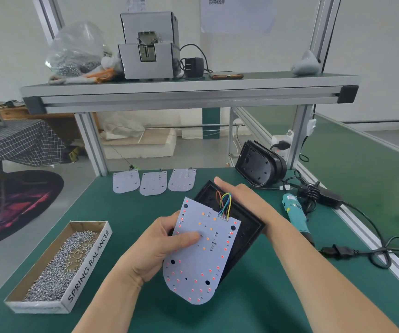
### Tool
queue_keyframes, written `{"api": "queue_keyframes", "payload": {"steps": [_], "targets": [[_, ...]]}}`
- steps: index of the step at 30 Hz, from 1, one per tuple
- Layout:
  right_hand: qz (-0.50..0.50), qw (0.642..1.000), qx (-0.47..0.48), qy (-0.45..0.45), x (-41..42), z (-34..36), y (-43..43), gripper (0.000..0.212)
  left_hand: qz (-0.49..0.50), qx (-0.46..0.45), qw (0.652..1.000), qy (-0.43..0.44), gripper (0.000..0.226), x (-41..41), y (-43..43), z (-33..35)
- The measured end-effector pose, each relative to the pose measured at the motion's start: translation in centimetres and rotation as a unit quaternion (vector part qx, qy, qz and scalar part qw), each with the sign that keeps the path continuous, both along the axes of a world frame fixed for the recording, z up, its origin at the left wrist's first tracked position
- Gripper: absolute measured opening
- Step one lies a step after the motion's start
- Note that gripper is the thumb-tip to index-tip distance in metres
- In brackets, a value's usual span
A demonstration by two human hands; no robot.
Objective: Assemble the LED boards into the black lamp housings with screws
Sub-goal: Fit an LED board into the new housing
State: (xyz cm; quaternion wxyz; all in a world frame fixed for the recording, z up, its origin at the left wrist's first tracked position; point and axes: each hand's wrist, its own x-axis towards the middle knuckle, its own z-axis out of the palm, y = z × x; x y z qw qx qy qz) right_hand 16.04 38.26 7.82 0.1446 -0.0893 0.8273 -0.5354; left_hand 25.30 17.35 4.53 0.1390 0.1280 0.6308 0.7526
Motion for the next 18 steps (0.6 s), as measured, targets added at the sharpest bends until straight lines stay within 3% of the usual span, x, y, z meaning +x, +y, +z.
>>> {"api": "queue_keyframes", "payload": {"steps": [3, 5, 8, 11, 13, 16, 18], "targets": [[0.021, 0.999, 0.039, 0.027, -0.3, -0.2, 0.1, 0.036, 0.003, 0.013, 1.0, -0.001, 0.04, 0.2, 0.5, -0.2], [0.016, 0.998, 0.042, 0.054, -0.2, -0.2, 0.2, 0.051, 0.007, 0.045, 0.999, -0.007, 0.038, 0.1, 1.0, -0.2], [-0.019, 0.998, -0.049, 0.034, 0.5, -0.7, 0.3, 0.069, 0.014, 0.077, 0.997, -0.014, 0.039, 0.0, 1.7, -0.1], [-0.089, 0.976, -0.197, -0.03, 1.3, -2.8, 0.4, 0.045, 0.025, 0.09, 0.996, -0.015, 0.039, -0.1, 2.1, -0.1], [-0.097, 0.952, -0.278, -0.08, 2.4, -2.5, 0.2, 0.042, 0.021, 0.094, 0.995, -0.01, 0.041, -0.1, 2.5, 0.0], [-0.107, 0.928, -0.327, -0.143, 3.1, -1.8, -1.3, 0.049, 0.057, 0.127, 0.99, -0.015, 0.042, -0.4, 2.9, 0.4], [-0.12, 0.942, -0.288, -0.126, 3.3, -1.9, -2.4, 0.029, 0.081, 0.14, 0.987, -0.012, 0.034, -0.8, 2.5, 1.1]]}}
